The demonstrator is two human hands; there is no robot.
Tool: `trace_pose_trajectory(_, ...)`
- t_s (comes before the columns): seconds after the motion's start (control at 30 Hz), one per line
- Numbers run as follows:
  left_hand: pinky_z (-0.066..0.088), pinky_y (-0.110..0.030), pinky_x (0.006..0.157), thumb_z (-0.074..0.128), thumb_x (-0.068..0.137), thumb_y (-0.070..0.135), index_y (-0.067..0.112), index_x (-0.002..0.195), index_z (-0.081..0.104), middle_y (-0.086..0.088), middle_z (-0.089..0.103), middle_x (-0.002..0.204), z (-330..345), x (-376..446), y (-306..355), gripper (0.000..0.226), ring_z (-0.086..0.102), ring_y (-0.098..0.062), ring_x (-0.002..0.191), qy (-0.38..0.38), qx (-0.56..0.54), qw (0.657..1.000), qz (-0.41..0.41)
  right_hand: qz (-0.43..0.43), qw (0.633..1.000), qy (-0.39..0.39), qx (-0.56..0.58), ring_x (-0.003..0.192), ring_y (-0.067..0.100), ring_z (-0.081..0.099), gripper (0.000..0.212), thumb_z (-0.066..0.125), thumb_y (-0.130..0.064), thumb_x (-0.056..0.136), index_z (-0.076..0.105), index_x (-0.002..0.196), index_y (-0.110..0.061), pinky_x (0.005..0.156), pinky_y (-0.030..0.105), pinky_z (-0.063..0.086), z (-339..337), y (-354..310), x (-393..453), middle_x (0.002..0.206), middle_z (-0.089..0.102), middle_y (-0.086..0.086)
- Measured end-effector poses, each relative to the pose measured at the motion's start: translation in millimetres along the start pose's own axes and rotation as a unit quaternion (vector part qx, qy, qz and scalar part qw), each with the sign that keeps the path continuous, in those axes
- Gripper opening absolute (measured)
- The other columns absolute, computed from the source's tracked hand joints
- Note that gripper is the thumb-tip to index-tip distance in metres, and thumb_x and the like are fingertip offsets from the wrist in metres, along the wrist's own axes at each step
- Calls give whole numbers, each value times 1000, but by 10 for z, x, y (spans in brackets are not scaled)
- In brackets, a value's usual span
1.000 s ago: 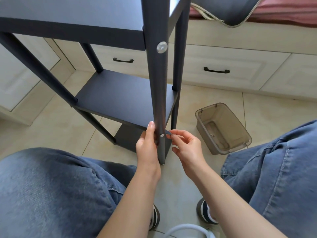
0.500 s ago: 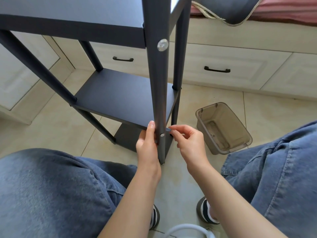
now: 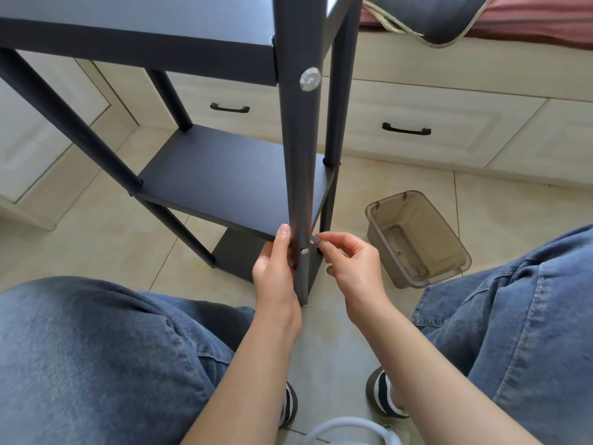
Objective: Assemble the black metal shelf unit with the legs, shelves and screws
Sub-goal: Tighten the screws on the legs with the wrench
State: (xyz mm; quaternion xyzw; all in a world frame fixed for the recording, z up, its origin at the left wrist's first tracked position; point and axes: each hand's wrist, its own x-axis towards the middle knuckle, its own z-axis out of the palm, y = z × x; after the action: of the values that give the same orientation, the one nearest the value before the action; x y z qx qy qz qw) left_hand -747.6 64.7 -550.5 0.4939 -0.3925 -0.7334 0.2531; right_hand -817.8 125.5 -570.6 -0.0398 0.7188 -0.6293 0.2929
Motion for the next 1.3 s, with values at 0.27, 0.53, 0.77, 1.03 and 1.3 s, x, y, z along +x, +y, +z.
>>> trace_pose_trajectory(0.27, 50, -24, 79, 61, 98, 42, 26, 91, 69, 8, 75, 86, 46, -46, -9, 19, 69, -14, 97, 36, -12, 999, 33, -33, 999, -13, -8, 75, 5, 61, 22, 64, -11, 93, 72, 81, -27, 53, 8, 43, 21, -50, -28, 84, 72, -6)
trace_pose_trajectory(0.53, 54, -34, 92, 65, 95, 38, 24, 89, 70, 0, 75, 90, 36, -30, -14, 16, 70, -23, 101, 57, -25, 997, 39, -42, 999, -21, -11, 84, 7, 66, 17, 65, -13, 94, 71, 85, -27, 60, 9, 49, 73, 16, -41, 89, 72, -7)
trace_pose_trajectory(0.77, 52, -27, 81, 67, 94, 35, 23, 88, 69, 5, 74, 81, 25, -27, -16, 15, 70, -19, 96, 53, -44, 997, 37, -94, 995, -18, -42, 82, 6, 68, 14, 65, -7, 92, 73, 91, -17, 71, 12, 53, 132, 127, 63, 88, 73, -5)
trace_pose_trajectory(1.03, 52, -26, 81, 66, 95, 34, 21, 91, 69, 0, 74, 89, -2, -19, -16, 13, 70, -17, 95, 37, -46, 998, 33, -135, 986, -1, -98, 81, 11, 67, 15, 62, -5, 93, 76, 94, -11, 75, 25, 56, 201, 257, 162, 85, 74, -4)
trace_pose_trajectory(1.3, 53, -27, 85, 64, 97, 34, 20, 93, 70, 2, 75, 87, 11, 2, -34, 15, 71, -20, 98, 33, -48, 998, 37, -99, 994, -31, -22, 76, -2, 67, 14, 67, -3, 90, 74, 88, -15, 70, 12, 51, 110, 196, 144, 82, 73, -7)
